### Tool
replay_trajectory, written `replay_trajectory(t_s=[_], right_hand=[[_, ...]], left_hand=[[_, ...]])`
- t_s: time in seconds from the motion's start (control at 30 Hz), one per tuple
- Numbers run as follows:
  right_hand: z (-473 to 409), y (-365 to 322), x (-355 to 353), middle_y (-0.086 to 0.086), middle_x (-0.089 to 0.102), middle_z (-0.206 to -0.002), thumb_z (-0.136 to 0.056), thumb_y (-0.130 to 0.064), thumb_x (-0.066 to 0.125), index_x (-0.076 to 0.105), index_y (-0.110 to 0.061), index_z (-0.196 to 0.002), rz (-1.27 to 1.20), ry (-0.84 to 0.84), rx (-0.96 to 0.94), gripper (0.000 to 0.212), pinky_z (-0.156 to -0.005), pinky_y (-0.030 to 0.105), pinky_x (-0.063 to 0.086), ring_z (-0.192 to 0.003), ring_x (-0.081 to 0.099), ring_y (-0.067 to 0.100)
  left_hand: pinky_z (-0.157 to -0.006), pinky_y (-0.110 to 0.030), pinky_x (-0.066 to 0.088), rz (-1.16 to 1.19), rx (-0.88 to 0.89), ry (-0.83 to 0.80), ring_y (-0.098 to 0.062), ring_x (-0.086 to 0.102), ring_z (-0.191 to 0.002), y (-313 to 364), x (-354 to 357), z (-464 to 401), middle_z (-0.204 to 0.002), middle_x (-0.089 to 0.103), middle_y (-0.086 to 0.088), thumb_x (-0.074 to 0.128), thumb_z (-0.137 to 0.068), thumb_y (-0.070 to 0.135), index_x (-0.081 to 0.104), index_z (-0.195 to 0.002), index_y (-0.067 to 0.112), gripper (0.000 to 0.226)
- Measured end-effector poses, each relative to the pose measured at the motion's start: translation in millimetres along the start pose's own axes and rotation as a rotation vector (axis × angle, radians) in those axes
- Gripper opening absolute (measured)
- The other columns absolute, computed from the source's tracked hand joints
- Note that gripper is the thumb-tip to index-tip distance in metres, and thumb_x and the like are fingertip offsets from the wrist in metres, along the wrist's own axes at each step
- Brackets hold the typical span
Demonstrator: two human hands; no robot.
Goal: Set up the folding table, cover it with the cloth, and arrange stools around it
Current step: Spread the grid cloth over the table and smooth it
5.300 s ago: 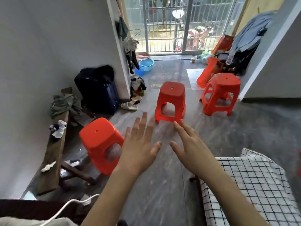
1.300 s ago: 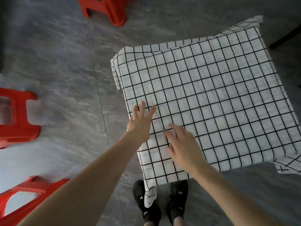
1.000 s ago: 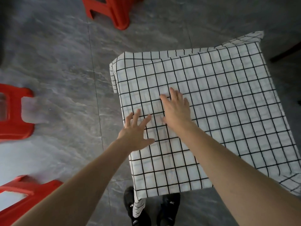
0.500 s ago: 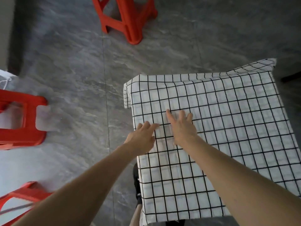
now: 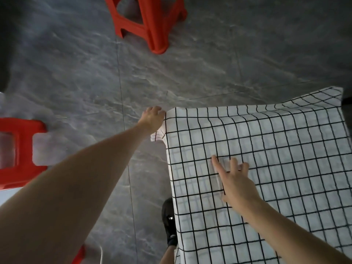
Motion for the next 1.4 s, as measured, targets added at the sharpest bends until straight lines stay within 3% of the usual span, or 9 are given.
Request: replay_trajectory(t_s=[0.27,0.4,0.53,0.67,0.8,0.93,1.13,1.27,1.4], right_hand=[[-34,-3,-53,0.008,0.040,-0.132,-0.090,-0.022,0.062,0.034,-0.025,-0.139,-0.043,0.144,-0.033,0.056,-0.071,0.031,0.053,-0.113,0.048,0.021],[-71,-21,-54,0.009,0.023,-0.148,-0.079,-0.026,0.076,0.019,-0.027,-0.147,-0.110,0.257,-0.064,0.088,-0.082,0.042,0.054,-0.130,0.034,0.027],[-75,-23,-43,0.010,0.021,-0.152,-0.073,-0.031,0.083,0.021,-0.027,-0.148,-0.154,0.264,-0.037,0.098,-0.087,0.048,0.053,-0.135,0.027,0.031],[-75,-18,-45,0.010,0.024,-0.151,-0.073,-0.034,0.082,0.021,-0.028,-0.147,-0.136,0.290,-0.077,0.095,-0.080,0.043,0.055,-0.133,0.030,0.031],[-77,-20,-46,0.008,0.024,-0.149,-0.072,-0.032,0.083,0.022,-0.029,-0.144,-0.142,0.280,-0.052,0.095,-0.077,0.043,0.056,-0.131,0.029,0.030],[-77,-20,-47,0.008,0.021,-0.148,-0.064,-0.032,0.088,0.019,-0.029,-0.144,-0.140,0.241,-0.045,0.105,-0.077,0.042,0.056,-0.130,0.028,0.030],[-76,-22,-52,0.006,0.019,-0.146,-0.066,-0.032,0.086,0.018,-0.031,-0.143,-0.143,0.217,-0.032,0.102,-0.077,0.041,0.054,-0.129,0.026,0.029],[-81,-19,-55,0.005,0.022,-0.141,-0.067,-0.034,0.085,0.019,-0.032,-0.141,-0.105,0.209,-0.059,0.100,-0.084,0.045,0.047,-0.126,0.028,0.029],[-94,-7,-70,0.006,0.025,-0.134,-0.066,-0.042,0.083,0.025,-0.030,-0.141,-0.093,0.144,-0.134,0.096,-0.094,0.046,0.041,-0.123,0.031,0.029]], left_hand=[[-0.074,-0.033,0.045,0.214,-0.022,-0.134,-0.025,0.056,-0.081,3,16,-25,-0.090,0.064,-0.013,0.051,-0.096,0.023,0.066,-0.091,0.014,0.019],[-0.066,-0.029,0.032,0.210,0.090,-0.097,-0.018,0.044,-0.071,5,3,-26,-0.066,0.046,0.001,0.056,-0.092,0.020,0.053,-0.064,0.018,0.028],[-0.068,-0.027,0.036,0.265,0.255,-0.024,-0.011,0.045,-0.066,27,-31,-22,-0.071,0.051,0.000,0.056,-0.086,0.040,0.063,-0.074,0.011,0.032],[-0.074,-0.031,0.037,-0.033,0.310,-0.319,-0.010,0.050,-0.074,46,-46,-19,-0.075,0.053,0.010,0.047,-0.076,0.075,0.062,-0.075,0.033,0.044],[-0.081,-0.029,0.041,-0.486,0.256,-0.399,-0.020,0.061,-0.097,45,-55,-27,-0.094,0.065,0.004,0.064,-0.088,0.051,0.070,-0.102,0.016,0.038],[-0.055,-0.022,0.036,-0.085,0.260,-0.168,-0.002,0.044,-0.050,42,-63,-35,-0.051,0.045,0.011,0.066,-0.091,0.030,0.056,-0.056,0.020,0.038],[-0.083,-0.036,0.049,-0.301,0.088,0.078,-0.033,0.062,-0.095,15,-50,-48,-0.091,0.063,-0.014,0.049,-0.098,0.029,0.065,-0.092,0.012,0.024],[-0.088,-0.045,0.048,-0.248,0.587,0.243,-0.031,0.055,-0.101,52,-26,-16,-0.111,0.054,-0.013,0.040,-0.096,0.033,0.060,-0.107,0.012,0.032],[-0.090,-0.034,0.044,-0.304,0.633,-0.125,-0.014,0.054,-0.109,67,23,25,-0.127,0.053,0.004,0.036,-0.099,0.052,0.051,-0.131,0.029,0.042]])
Point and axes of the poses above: each hand's wrist, its own z-axis away from the middle knuckle, its own x-axis out of the palm, y = z × x, the point moved 2 cm from there along -z, towards the middle knuckle
